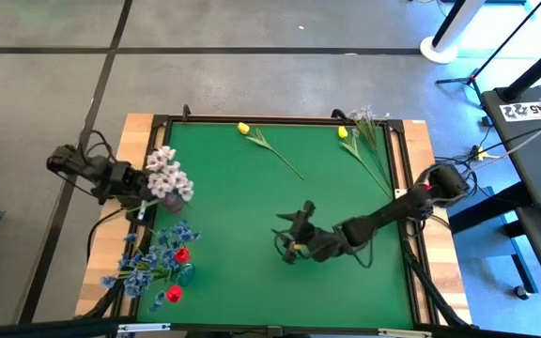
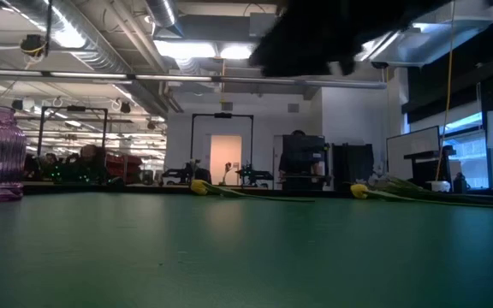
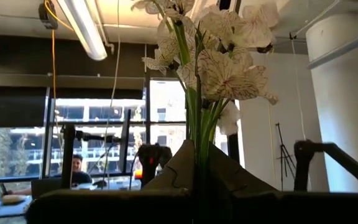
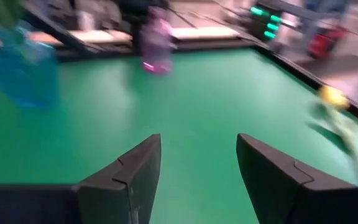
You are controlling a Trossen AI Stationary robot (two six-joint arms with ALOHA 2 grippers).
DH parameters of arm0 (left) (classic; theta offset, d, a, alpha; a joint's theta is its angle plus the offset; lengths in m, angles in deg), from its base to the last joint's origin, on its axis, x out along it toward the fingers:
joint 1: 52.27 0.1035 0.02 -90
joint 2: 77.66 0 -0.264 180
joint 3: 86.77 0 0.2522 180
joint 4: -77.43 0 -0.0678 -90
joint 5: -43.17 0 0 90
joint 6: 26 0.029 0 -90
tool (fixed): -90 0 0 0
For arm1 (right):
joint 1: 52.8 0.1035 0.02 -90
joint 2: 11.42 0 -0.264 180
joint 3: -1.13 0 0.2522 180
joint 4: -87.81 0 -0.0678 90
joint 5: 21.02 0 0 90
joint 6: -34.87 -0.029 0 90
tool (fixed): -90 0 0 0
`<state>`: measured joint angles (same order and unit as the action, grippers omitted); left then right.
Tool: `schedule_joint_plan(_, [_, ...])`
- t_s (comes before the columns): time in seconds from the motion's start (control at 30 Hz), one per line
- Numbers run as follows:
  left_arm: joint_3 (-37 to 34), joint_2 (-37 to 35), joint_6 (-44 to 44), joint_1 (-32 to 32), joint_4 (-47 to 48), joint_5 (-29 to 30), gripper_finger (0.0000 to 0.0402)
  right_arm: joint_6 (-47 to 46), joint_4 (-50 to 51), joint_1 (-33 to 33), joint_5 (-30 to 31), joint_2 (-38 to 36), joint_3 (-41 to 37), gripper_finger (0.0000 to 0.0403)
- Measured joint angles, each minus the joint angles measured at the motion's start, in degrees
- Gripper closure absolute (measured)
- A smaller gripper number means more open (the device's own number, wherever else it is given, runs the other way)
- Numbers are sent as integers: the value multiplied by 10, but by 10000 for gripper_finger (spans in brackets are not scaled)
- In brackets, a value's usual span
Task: Sort flowers into vase by color
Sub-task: Put the bottom white flowers into the pink vase
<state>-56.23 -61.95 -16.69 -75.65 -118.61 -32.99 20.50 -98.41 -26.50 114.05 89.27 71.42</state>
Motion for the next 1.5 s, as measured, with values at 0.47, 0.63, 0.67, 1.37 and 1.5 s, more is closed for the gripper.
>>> schedule_joint_plan(0.47, [0,363,-74,71,-418,-15,392,236,-362,-27,-172,35,0,194])
schedule_joint_plan(0.63, [0,428,-115,93,-483,-53,392,251,-370,-27,-172,35,0,194])
schedule_joint_plan(0.67, [0,438,-120,94,-492,-55,392,251,-371,-27,-172,35,0,194])
schedule_joint_plan(1.37, [128,639,-122,90,-549,-114,392,256,-409,-30,-183,35,0,194])
schedule_joint_plan(1.5, [159,673,-122,89,-557,-121,392,257,-403,-51,-213,35,0,194])
